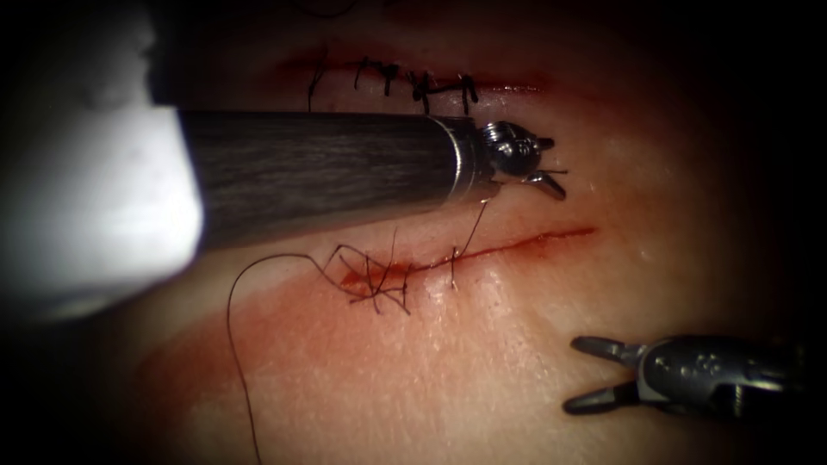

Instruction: Wound Closure

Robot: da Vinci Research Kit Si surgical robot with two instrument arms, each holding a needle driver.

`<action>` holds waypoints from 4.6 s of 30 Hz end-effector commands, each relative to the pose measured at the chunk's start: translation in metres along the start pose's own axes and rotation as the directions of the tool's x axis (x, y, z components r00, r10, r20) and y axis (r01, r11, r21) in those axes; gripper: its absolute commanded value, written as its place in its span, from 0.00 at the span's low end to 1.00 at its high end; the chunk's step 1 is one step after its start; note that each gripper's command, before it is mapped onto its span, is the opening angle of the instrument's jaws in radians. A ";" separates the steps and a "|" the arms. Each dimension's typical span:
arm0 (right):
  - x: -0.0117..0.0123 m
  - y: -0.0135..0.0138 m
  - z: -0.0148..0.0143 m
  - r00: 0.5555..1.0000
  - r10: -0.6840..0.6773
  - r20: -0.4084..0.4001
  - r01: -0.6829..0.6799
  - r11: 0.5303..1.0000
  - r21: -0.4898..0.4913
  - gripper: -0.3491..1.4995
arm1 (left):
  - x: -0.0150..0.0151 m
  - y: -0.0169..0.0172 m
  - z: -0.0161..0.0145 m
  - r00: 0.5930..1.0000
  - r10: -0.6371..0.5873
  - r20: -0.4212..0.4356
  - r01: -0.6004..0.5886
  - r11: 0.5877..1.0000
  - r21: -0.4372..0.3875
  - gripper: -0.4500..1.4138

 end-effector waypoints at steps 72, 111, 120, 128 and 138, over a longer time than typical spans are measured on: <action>-0.0015 0.0133 0.0180 0.955 0.236 -0.181 -0.253 0.964 -0.077 0.92 | 0.0014 0.0012 -0.0113 0.976 0.049 -0.214 -0.066 0.995 -0.073 0.00; -0.0004 0.0125 0.0211 0.953 0.230 -0.195 -0.238 0.971 -0.017 0.00 | 0.0012 0.0025 -0.0117 0.975 0.062 -0.215 -0.079 0.994 -0.075 0.00; -0.0026 0.0121 0.0174 0.960 0.221 -0.174 -0.234 0.971 -0.058 0.99 | -0.0036 0.0000 -0.0163 0.976 0.076 -0.203 -0.083 0.996 -0.028 0.00; -0.0047 0.0115 0.0117 0.962 0.215 -0.166 -0.230 0.970 -0.075 0.99 | -0.0099 -0.0033 -0.0217 0.980 0.060 -0.188 -0.054 0.998 0.034 0.00; -0.0052 0.0090 0.0087 0.966 0.201 -0.161 -0.215 0.974 -0.075 0.99 | -0.0171 -0.0058 -0.0236 0.984 0.060 -0.171 -0.046 0.996 0.082 0.06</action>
